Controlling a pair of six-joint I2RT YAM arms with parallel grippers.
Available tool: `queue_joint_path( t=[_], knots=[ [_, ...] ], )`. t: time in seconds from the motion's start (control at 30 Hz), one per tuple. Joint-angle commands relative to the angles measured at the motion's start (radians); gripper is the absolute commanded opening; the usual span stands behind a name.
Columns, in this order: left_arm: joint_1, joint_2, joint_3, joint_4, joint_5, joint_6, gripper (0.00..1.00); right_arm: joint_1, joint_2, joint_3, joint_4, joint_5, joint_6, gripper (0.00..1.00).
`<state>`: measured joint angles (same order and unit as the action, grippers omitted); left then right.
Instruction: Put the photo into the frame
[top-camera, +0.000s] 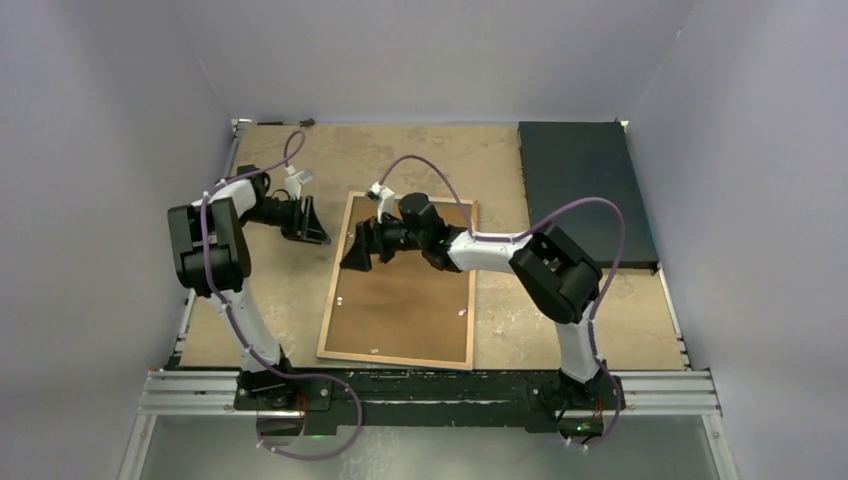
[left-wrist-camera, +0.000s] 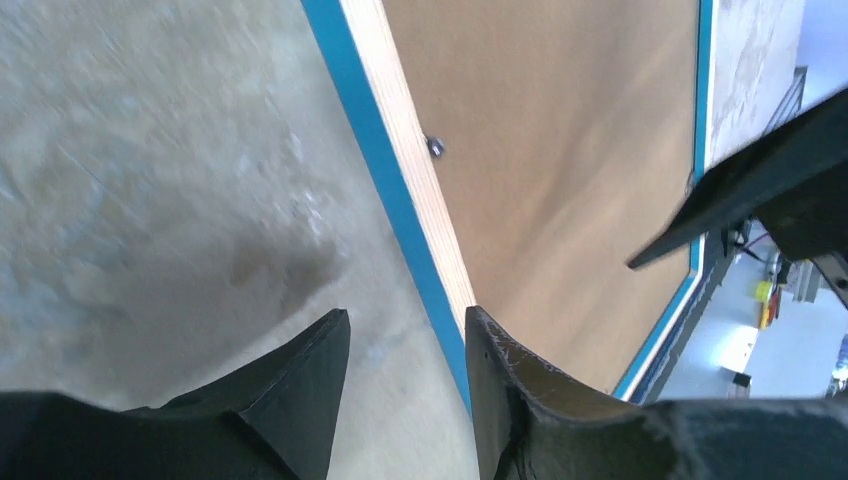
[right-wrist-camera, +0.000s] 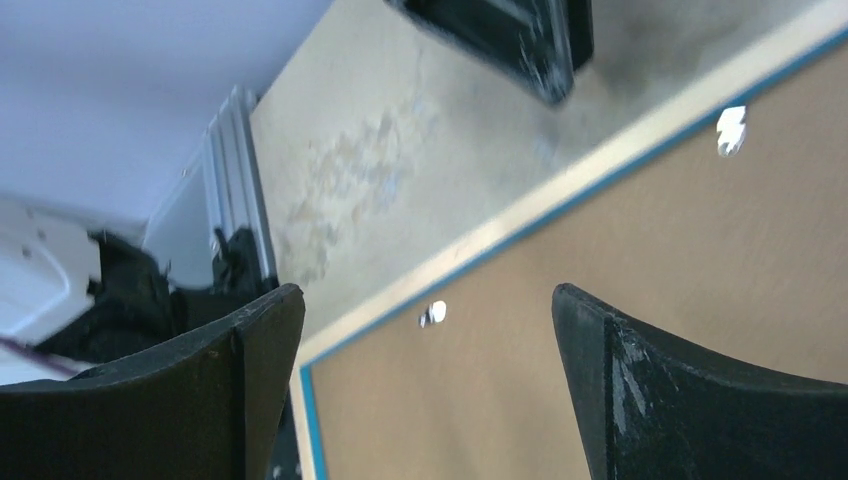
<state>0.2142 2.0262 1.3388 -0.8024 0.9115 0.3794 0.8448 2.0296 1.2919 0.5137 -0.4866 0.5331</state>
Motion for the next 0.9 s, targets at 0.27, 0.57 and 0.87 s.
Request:
queue_joint_path(
  t=[0.27, 0.57, 0.87],
  knots=[
    [-0.003, -0.048, -0.136, -0.244, -0.013, 0.302, 0.36, 0.149, -0.029, -0.212, 0.163, -0.089, 0.083, 0.90],
    [-0.061, -0.005, -0.141, -0.162, -0.067, 0.265, 0.27, 0.160, 0.072, -0.096, 0.094, -0.097, 0.063, 0.89],
    [-0.066, 0.017, -0.135, -0.131, -0.073, 0.250, 0.19, 0.161, 0.129, -0.057, 0.105, -0.071, 0.081, 0.88]
  ],
)
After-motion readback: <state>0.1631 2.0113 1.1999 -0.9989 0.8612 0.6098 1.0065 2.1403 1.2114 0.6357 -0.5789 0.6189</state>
